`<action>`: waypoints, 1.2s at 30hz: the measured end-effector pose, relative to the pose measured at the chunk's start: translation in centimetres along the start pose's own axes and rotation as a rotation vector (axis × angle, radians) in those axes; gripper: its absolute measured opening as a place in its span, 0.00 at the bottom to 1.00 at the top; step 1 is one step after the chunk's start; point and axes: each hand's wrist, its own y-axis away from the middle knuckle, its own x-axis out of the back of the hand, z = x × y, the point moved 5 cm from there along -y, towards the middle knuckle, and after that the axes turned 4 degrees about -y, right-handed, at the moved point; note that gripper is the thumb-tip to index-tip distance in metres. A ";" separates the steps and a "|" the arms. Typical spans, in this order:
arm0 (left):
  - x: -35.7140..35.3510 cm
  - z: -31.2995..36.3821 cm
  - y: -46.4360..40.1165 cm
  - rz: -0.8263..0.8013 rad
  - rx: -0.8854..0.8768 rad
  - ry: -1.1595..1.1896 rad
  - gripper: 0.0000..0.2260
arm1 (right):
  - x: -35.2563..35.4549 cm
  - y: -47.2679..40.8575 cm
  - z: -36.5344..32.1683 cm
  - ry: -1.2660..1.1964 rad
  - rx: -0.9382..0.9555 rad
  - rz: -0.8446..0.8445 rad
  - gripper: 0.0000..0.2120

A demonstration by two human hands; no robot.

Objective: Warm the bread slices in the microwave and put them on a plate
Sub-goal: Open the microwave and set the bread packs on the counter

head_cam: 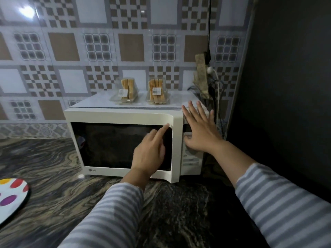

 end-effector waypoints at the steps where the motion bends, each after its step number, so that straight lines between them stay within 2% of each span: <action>1: 1.3 -0.4 -0.4 0.099 -0.014 -0.086 0.27 | 0.2 0.0 -0.2 -0.019 0.005 0.005 0.44; 2: 2.5 -0.8 -1.0 0.172 -0.004 -0.156 0.24 | 0.5 -0.1 -0.3 -0.035 0.009 0.016 0.42; 4: 4.0 -1.8 -2.7 0.215 0.087 -0.269 0.23 | 1.1 -0.5 -0.5 -0.036 0.008 0.049 0.39; 9: 3.1 -3.7 -5.0 -0.100 0.222 -0.331 0.25 | 1.1 -1.3 0.0 0.035 -0.033 0.038 0.35; 12: 2.8 -3.7 -4.6 -0.148 0.240 -0.308 0.28 | 0.8 -0.7 0.0 -0.006 -0.059 0.019 0.33; 20: 5.0 -3.0 -2.9 -0.220 0.199 -0.299 0.32 | 1.9 2.5 -2.3 0.002 -0.165 0.011 0.33; 26: 7.8 -3.0 -0.4 -0.272 0.149 -0.234 0.32 | 3.2 6.6 -6.0 0.022 -0.253 0.037 0.33; 36: 15.2 -4.8 6.5 -0.320 0.065 -0.101 0.34 | 5.6 14.7 -17.7 -0.057 -0.319 0.115 0.30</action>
